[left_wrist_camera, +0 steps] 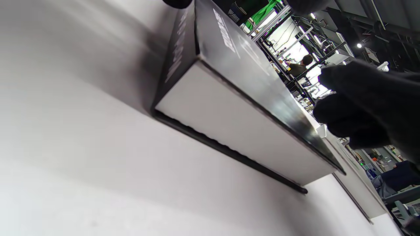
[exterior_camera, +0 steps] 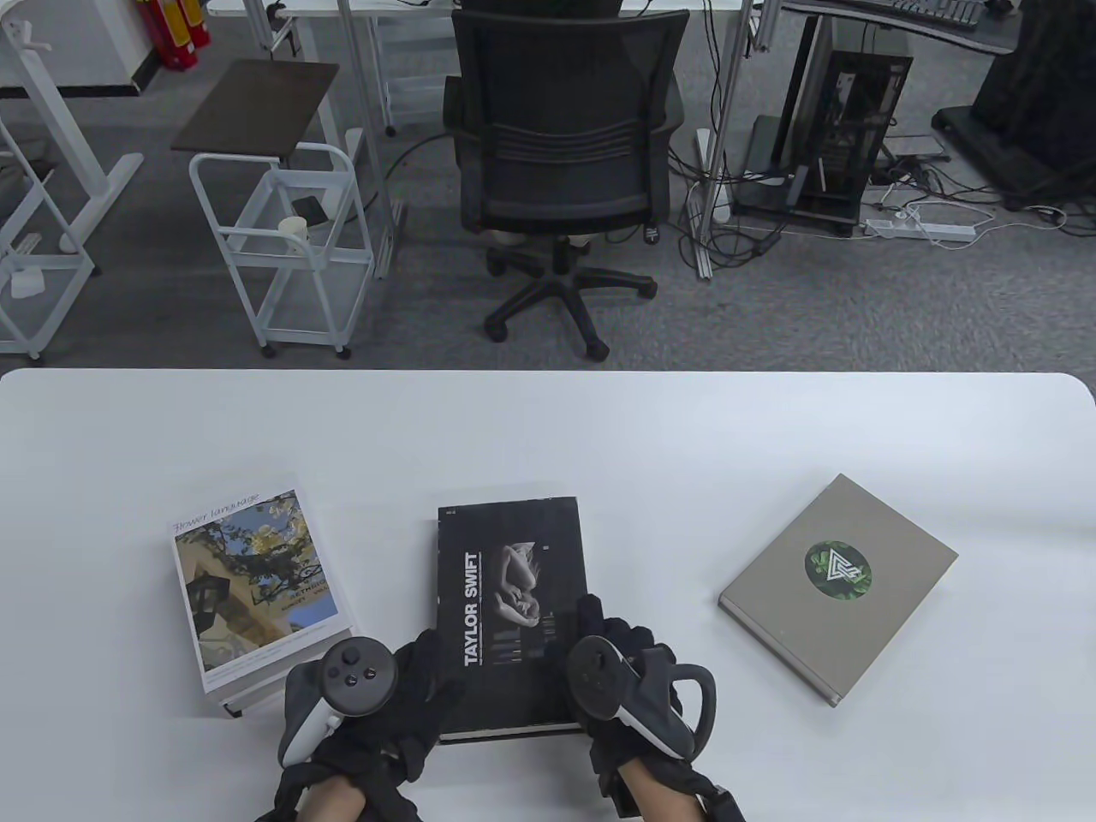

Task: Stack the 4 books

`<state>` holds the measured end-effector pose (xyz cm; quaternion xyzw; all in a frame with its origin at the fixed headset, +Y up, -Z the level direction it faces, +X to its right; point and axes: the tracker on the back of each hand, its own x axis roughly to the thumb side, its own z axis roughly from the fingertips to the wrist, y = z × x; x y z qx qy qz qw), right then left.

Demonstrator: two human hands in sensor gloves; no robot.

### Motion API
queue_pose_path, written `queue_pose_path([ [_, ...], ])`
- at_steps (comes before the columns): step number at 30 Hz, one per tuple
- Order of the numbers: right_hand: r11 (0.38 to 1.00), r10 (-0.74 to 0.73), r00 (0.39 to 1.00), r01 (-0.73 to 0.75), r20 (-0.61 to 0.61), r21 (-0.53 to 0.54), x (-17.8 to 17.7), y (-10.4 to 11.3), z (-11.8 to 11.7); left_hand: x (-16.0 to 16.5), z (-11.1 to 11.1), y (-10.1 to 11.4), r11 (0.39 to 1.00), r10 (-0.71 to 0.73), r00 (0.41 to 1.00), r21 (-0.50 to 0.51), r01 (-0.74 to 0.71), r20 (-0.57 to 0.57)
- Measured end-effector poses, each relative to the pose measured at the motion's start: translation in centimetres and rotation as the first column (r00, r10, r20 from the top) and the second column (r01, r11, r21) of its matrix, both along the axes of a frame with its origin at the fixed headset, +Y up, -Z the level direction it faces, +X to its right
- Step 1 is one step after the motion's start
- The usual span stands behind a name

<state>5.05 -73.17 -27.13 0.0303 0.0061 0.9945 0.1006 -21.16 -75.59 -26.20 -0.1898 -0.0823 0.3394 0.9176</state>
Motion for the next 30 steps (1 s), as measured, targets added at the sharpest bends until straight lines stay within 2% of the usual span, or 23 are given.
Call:
queue_pose_path([
  [6, 0.991, 0.045, 0.998, -0.04, 0.038, -0.131, 0.6, -1.6, -0.7, -0.2, 0.0, -0.1, 0.995, -0.097, 0.993, -0.008, 0.097, -0.072],
  [9, 0.983, 0.074, 0.997, -0.069, 0.027, -0.168, 0.5, -2.0, -0.9, -0.3, -0.1, -0.2, 0.987, -0.161, 0.982, -0.002, 0.161, -0.095],
  [12, 0.979, 0.051, 0.999, -0.046, 0.019, -0.197, 0.5, -2.3, -1.0, -0.2, -0.2, -0.5, 0.985, -0.168, 0.98, -0.041, 0.165, -0.105],
  [18, 0.973, 0.043, 0.999, -0.04, 0.009, -0.226, 0.5, -2.5, -1.1, 0.1, -0.3, -1.3, 0.981, -0.177, 0.981, -0.092, 0.169, -0.084],
  [25, 0.971, 0.011, 1.0, -0.009, 0.006, -0.238, 0.4, -2.6, -1.1, 0.5, -0.4, -1.6, 0.982, -0.171, 0.983, -0.089, 0.166, -0.059],
  [30, 0.962, -0.071, 0.997, 0.071, 0.008, -0.263, 0.2, -2.8, -1.1, 0.7, -0.4, -1.8, 0.983, -0.171, 0.984, -0.074, 0.168, -0.041],
])
